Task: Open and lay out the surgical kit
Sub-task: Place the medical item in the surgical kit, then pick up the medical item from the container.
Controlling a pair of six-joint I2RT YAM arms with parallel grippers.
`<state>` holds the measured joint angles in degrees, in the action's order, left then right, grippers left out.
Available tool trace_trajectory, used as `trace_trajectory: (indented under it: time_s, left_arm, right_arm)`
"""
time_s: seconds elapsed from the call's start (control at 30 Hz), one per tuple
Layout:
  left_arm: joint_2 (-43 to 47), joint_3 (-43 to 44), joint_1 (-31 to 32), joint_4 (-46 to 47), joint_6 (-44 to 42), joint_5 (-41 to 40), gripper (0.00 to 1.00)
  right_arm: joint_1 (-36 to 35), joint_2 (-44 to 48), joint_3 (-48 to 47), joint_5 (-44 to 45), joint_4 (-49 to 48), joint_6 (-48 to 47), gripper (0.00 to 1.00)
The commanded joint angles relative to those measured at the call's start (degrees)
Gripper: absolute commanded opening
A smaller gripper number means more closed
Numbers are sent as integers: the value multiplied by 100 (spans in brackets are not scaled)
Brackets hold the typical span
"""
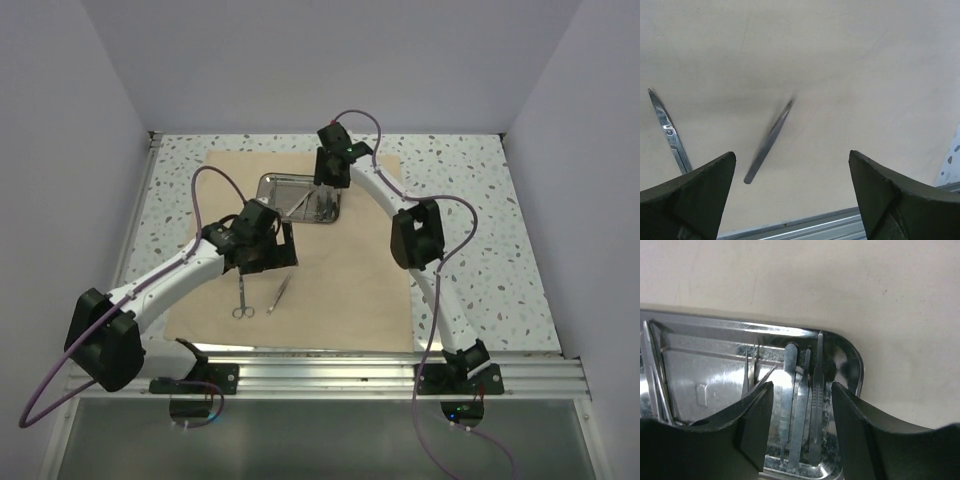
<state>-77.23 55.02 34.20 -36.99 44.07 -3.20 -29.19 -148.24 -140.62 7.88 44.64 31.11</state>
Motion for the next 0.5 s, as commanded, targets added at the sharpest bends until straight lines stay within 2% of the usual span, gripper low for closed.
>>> trace_trajectory:
  time_s: [0.0,0.2,0.47]
  left_arm:
    - [314,298,26,-413,145,-163,99]
    - [367,447,17,-633,-39,-329,98]
    - [-125,948,-79,-695,-575,-453,98]
  right_arm:
    - [19,-108,-439,591,-404,97,53]
    - [36,-398,-695,925,-447,79,47]
    - [36,-688,-889,1067,-386,53,43]
